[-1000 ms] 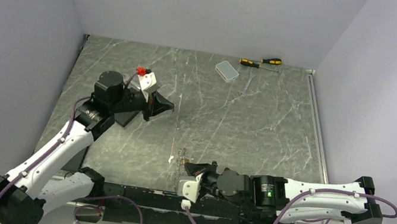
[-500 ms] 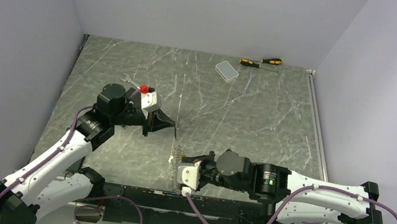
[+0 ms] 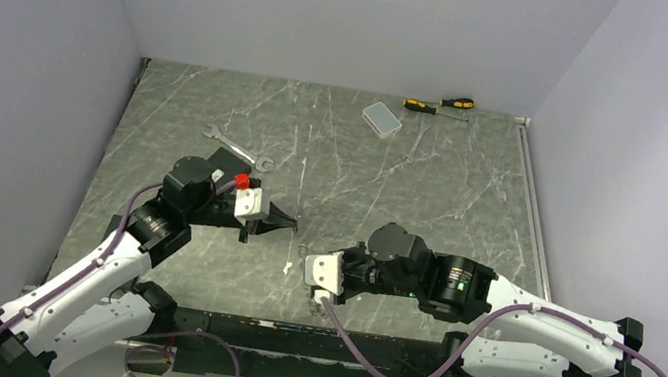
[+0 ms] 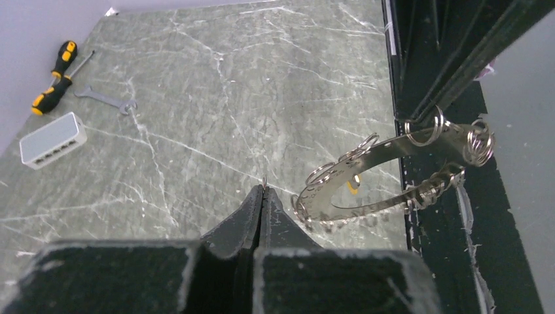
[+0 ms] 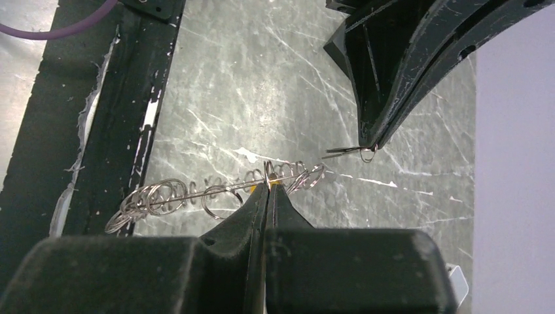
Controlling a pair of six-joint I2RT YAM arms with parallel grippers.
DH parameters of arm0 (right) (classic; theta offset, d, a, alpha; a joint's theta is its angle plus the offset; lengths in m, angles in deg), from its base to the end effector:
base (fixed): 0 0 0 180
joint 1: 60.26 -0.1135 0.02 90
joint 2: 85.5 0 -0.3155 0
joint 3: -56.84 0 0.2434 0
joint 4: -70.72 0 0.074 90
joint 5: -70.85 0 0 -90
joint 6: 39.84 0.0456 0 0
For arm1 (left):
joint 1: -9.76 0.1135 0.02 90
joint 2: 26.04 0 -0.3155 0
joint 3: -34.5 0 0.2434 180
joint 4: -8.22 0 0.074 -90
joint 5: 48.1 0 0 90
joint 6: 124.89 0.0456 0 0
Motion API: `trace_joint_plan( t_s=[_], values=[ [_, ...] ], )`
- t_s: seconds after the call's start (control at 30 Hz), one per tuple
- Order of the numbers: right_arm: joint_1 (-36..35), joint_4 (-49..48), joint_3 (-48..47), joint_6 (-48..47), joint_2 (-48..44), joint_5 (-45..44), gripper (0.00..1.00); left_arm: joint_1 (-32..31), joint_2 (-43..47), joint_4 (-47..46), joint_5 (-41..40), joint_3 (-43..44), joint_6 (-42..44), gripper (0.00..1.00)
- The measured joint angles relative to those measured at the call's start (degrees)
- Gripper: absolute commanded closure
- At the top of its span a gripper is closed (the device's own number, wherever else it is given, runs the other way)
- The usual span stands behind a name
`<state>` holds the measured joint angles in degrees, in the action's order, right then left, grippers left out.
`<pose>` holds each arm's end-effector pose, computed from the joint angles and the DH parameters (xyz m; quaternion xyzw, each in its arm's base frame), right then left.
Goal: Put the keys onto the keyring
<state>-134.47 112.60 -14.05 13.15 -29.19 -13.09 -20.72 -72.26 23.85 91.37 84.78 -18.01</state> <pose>0.0461 0.1809 0.3825 -0.7193 0.4590 0.2085 0.4780 0.1083 -0.1039 0.3377 0.5249 0.5382 -0.3899 0.5318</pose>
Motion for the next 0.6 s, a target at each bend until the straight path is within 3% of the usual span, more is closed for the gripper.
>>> trace_joint_plan(
  t_s=[0.6],
  values=[
    [6.4,2.8,-0.9,0.0,1.4,7.2,1.0,-4.1,-1.8,3.9,2.3,0.4,9.5,1.0]
  ],
)
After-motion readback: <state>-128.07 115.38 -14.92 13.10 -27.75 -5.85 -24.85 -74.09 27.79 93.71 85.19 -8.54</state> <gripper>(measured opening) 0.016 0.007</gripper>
